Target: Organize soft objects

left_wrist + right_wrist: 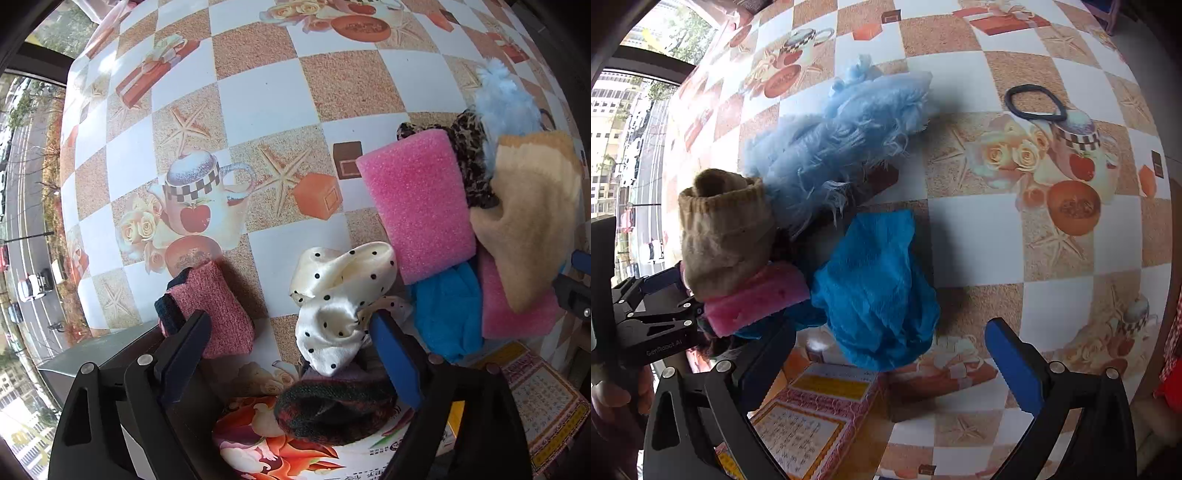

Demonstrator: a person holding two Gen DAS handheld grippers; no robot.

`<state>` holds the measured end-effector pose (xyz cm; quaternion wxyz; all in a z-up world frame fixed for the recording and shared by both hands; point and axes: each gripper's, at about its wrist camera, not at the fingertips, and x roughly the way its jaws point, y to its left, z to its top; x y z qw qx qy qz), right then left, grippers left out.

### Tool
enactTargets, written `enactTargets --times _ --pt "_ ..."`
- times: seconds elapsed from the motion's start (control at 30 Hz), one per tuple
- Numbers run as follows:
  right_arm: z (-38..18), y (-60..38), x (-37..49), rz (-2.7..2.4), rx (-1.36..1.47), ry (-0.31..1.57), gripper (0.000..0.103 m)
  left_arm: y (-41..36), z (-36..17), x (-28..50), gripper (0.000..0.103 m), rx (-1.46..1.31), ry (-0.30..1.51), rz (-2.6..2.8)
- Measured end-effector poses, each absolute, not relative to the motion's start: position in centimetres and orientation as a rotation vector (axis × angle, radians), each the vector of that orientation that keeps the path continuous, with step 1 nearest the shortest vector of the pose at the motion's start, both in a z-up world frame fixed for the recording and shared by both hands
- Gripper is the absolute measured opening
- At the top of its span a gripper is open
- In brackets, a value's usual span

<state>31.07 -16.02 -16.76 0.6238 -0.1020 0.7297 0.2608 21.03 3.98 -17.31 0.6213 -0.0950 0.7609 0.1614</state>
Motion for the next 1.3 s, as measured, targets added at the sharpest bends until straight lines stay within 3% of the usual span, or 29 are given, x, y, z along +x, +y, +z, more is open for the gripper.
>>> enactTargets --times 0.43,0.5,0.67,0.77,0.8,0.83,1.3 --pt "-22.3 -12.5 32.0 0.562 -0.439 1.659 0.103 3.3 -20.1 24.2 0.075 -0.276 1.733 0.307" --pt "-23.0 -12.0 31.7 0.558 -0.463 1.659 0.103 3.5 -20.6 24.1 0.068 -0.335 1.723 0.288" --pt "-24.9 -9.8 30.9 0.566 -0.440 1.650 0.103 3.9 -21.2 22.3 0.025 -0.482 1.693 0.219" --pt "-23.5 -10.4 30.8 0.579 -0.462 1.621 0.085 3.9 -20.7 21.4 0.017 -0.454 1.653 0.228" --pt "-22.8 -10.5 30.3 0.611 -0.467 1.602 0.064 4.0 -20.0 21.1 0.017 -0.446 1.636 0.235" --pt "-22.5 -10.4 30.2 0.651 -0.450 1.597 0.037 4.1 -19.7 20.8 0.016 -0.444 1.615 0.244" --pt "-18.4 -15.5 30.1 0.679 -0.204 1.556 0.037 3.7 -11.6 18.9 0.016 -0.429 1.422 0.285"
